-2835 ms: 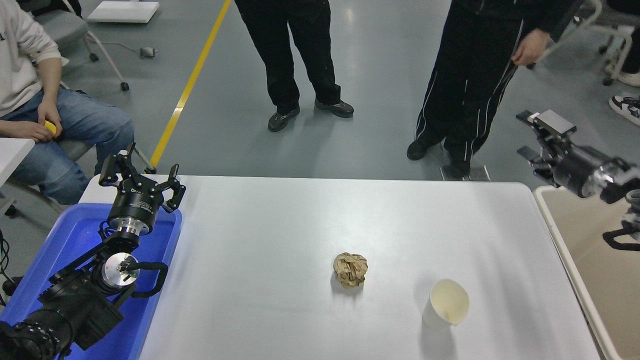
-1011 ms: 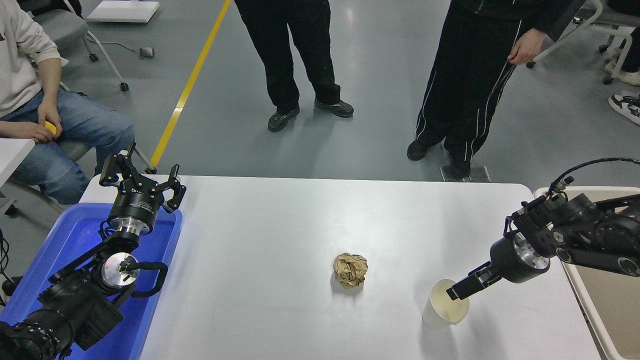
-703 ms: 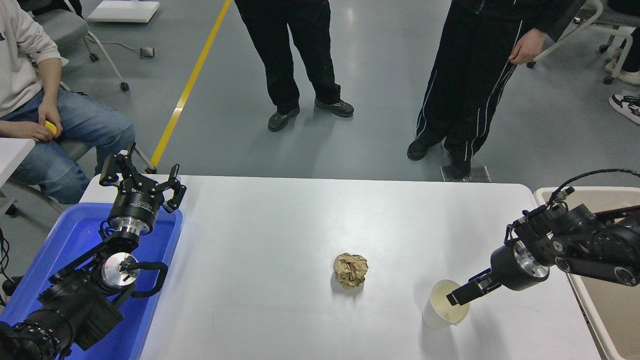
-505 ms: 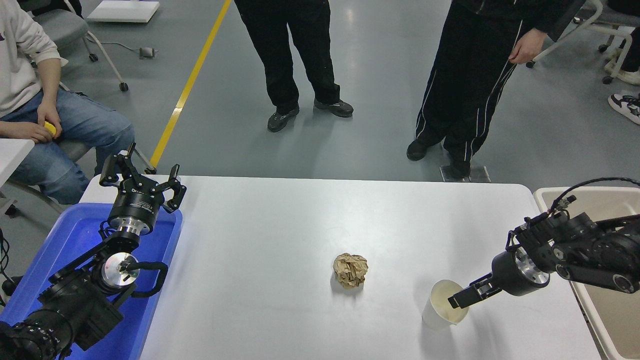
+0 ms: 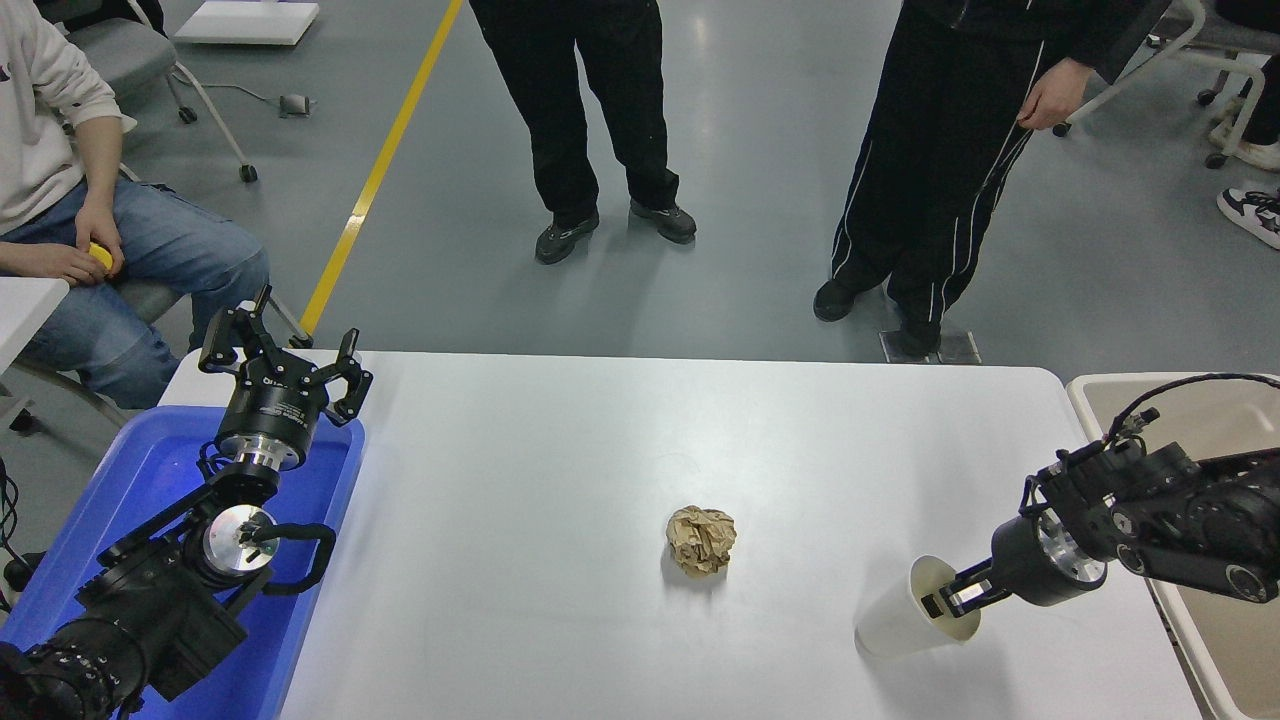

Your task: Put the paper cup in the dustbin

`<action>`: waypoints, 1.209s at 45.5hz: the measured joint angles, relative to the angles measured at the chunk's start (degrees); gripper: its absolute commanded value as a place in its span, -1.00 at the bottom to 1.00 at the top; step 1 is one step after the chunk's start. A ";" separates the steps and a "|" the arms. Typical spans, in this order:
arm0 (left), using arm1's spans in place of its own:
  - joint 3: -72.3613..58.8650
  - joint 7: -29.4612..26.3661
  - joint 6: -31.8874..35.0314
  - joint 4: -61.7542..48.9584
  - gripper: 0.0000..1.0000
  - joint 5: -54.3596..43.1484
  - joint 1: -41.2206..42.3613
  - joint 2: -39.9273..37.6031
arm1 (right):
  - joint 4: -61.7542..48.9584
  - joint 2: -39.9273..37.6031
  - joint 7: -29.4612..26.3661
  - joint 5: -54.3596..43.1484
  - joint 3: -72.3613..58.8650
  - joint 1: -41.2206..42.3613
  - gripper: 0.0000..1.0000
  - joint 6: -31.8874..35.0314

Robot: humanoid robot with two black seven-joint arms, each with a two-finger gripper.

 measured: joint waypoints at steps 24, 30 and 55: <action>-0.02 0.00 0.00 0.00 1.00 -0.01 0.00 0.00 | 0.92 -2.14 1.24 1.54 3.55 2.20 -1.00 -0.01; -0.02 0.00 -0.01 0.00 1.00 0.00 0.00 0.00 | 1.62 -3.15 1.69 3.23 5.42 3.98 -1.00 0.11; -0.02 0.00 -0.03 0.00 1.00 -0.01 0.00 0.00 | 4.55 -6.97 4.41 12.19 10.49 12.02 -1.00 3.45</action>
